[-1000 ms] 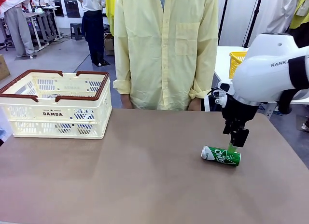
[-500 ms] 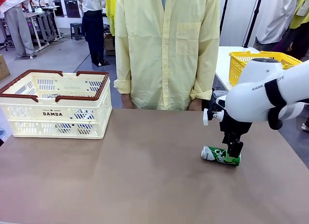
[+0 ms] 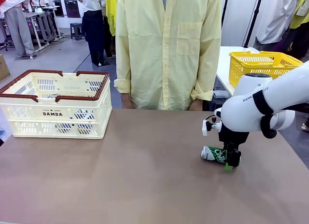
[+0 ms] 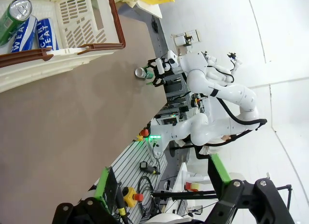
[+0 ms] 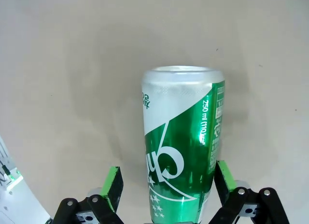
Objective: Place the drinks into the Shopping basket.
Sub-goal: Pick up one drink and place it into the Shopping basket.
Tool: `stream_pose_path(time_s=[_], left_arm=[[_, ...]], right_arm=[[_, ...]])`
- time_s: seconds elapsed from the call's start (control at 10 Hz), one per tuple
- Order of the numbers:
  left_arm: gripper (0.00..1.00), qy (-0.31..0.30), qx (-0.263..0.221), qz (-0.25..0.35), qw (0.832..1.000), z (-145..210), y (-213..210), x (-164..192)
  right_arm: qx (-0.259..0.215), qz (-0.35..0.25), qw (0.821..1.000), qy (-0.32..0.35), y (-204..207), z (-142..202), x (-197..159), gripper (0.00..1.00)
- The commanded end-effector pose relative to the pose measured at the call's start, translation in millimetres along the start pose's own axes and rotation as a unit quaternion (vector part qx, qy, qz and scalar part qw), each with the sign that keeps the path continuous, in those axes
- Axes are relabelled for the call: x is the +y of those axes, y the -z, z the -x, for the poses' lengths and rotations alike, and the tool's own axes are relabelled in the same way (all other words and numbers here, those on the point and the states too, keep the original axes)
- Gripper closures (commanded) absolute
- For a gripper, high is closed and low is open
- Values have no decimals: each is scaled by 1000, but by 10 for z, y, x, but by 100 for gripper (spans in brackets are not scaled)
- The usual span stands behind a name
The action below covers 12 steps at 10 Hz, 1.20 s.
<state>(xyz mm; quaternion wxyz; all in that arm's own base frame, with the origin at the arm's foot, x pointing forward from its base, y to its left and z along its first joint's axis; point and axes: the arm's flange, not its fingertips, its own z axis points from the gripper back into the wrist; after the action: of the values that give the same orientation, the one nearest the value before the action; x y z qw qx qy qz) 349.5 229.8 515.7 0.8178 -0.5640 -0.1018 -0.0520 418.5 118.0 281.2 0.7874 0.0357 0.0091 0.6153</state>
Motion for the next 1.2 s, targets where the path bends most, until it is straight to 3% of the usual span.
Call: stream_pose_path(time_s=[0.0,0.1,0.3,1.1], left_arm=[[0,-7,-1,1,1000,15,13,-18],[0,-7,-1,1,1000,15,13,-18],[0,-7,-1,1,1000,15,13,-18],[0,-7,-1,1,1000,15,13,-18]], right_arm=[[-17,3,1000,-14,5,-7,-58,0],[-22,-7,999,-28,5,-21,-52,0],[-13,-8,999,-46,20,-44,-34,100],[-4,-4,999,-40,-10,-96,-13,100]])
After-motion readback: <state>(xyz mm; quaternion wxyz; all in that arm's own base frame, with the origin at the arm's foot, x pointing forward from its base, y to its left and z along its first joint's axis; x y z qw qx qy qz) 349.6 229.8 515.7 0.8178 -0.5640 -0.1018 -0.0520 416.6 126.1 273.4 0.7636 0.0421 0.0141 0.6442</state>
